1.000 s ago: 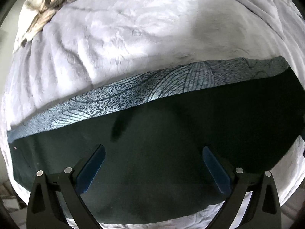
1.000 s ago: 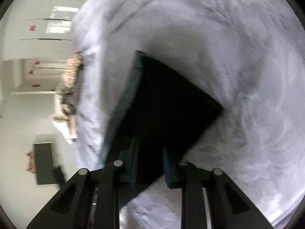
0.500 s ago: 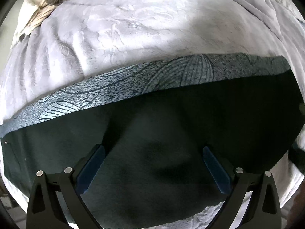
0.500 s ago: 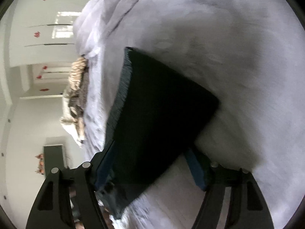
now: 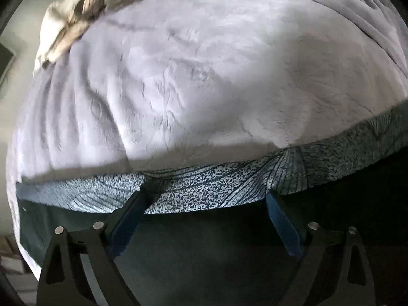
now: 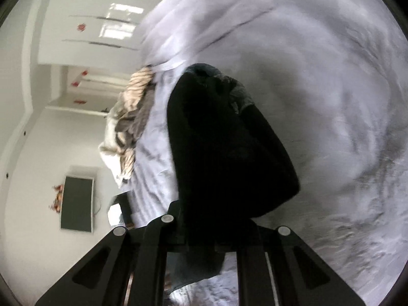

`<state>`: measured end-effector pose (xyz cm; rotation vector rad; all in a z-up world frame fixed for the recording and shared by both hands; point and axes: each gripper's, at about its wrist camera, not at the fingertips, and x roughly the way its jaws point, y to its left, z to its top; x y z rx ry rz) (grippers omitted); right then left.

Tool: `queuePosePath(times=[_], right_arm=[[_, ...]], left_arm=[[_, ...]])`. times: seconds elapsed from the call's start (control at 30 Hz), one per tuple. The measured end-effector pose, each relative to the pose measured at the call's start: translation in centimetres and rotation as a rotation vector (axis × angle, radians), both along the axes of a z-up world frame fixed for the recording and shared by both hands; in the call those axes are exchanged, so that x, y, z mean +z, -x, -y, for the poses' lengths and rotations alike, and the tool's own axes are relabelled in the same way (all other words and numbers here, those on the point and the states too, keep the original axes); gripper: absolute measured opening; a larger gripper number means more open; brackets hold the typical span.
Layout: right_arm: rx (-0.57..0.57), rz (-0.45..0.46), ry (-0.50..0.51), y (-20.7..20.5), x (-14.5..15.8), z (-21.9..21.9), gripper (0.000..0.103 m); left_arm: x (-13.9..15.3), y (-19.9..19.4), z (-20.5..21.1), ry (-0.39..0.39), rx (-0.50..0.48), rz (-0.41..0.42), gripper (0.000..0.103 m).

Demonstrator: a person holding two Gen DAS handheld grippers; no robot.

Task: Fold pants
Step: 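Grasp one end of the trouser strip with both grippers and lift it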

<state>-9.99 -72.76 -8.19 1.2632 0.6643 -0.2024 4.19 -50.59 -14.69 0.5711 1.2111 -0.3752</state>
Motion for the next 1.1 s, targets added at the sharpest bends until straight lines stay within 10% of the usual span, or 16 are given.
queuePosePath(times=[0.47,0.73,0.93,1.1], right_arm=[[0.336,-0.072,0.364,-7.5,9.3,-12.9,0.013],[0.556,-0.343,0.577,-15.4,2.7,-27.6,0.018],[0.711,-0.563,0.935,-17.2,0.7,-36.7,0.051],[0.700,-0.399,0.716,-13.8,4.6,-36.0,0.063]], left_arm=[[6.4,-3.7,-13.5,0.158,0.037,-0.072,0.096],[6.9,-7.5,-25.9,0.099,0.199,-0.095,0.096],[7.1,-8.2,-30.8,0.121,0.227,-0.125,0.096],[7.9,-6.9,-30.7,0.222,0.153,-0.197,0.096]])
